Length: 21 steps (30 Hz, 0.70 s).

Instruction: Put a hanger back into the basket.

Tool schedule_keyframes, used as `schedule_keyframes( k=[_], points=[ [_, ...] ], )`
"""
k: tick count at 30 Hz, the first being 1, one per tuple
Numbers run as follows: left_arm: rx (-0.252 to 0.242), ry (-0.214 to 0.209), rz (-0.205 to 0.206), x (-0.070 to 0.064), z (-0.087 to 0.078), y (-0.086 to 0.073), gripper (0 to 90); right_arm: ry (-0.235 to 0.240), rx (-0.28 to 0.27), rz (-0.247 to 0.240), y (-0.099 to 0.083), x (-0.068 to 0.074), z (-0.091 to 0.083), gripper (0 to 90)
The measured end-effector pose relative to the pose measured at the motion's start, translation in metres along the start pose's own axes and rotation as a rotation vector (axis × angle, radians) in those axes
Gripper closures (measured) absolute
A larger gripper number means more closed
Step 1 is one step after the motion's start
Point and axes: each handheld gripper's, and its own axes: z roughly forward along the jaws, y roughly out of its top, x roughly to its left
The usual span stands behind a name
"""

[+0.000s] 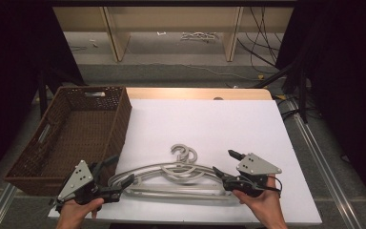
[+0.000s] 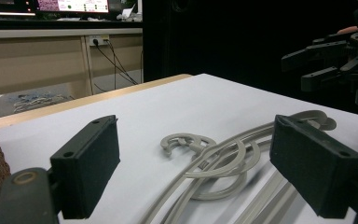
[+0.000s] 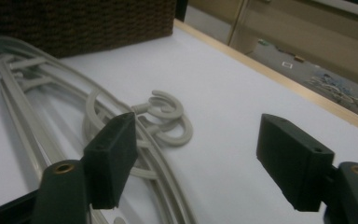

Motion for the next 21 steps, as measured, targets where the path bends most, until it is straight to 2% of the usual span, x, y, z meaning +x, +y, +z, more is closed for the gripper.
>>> schedule_keyframes(
  k=[3,5,6,7,9,10,11,14,18,19,21],
  points=[
    [0.003,0.000,-0.004,-0.001,0.000,0.000,15.7,0.018,0.047,-0.013,0.003,-0.002,0.005,34.1],
    [0.000,-0.001,-0.003,-0.001,0.000,0.000,15.7,0.060,0.143,-0.039,0.006,-0.004,0.017,37.2],
    [0.000,-0.001,-0.003,-0.001,0.000,0.000,15.7,0.072,0.168,-0.063,0.006,-0.005,0.022,38.8],
    [0.000,-0.002,-0.004,-0.001,0.001,0.000,15.7,0.072,0.168,-0.063,0.006,-0.005,0.022,38.8],
    [0.006,-0.001,-0.020,-0.001,0.001,-0.001,15.7,0.097,0.249,-0.113,0.006,-0.006,0.031,43.6],
    [0.006,-0.001,-0.020,-0.001,0.001,-0.001,15.7,0.097,0.249,-0.113,0.006,-0.006,0.031,43.6],
    [0.007,0.000,-0.013,0.000,0.001,-0.001,15.7,0.122,0.301,-0.110,0.007,-0.006,0.036,45.6],
    [-0.001,-0.012,-0.005,0.000,0.002,-0.001,15.7,0.152,0.352,-0.103,0.009,-0.007,0.044,46.8],
    [0.010,-0.004,-0.014,-0.001,0.001,-0.001,15.7,0.174,0.384,-0.096,0.009,-0.006,0.056,48.3],
    [0.011,-0.005,-0.007,-0.001,0.001,-0.001,15.7,0.198,0.421,-0.101,0.011,-0.006,0.062,50.1],
    [0.012,-0.007,-0.011,-0.001,0.001,0.000,15.7,0.211,0.438,-0.100,0.012,-0.005,0.067,51.9]
  ],
)
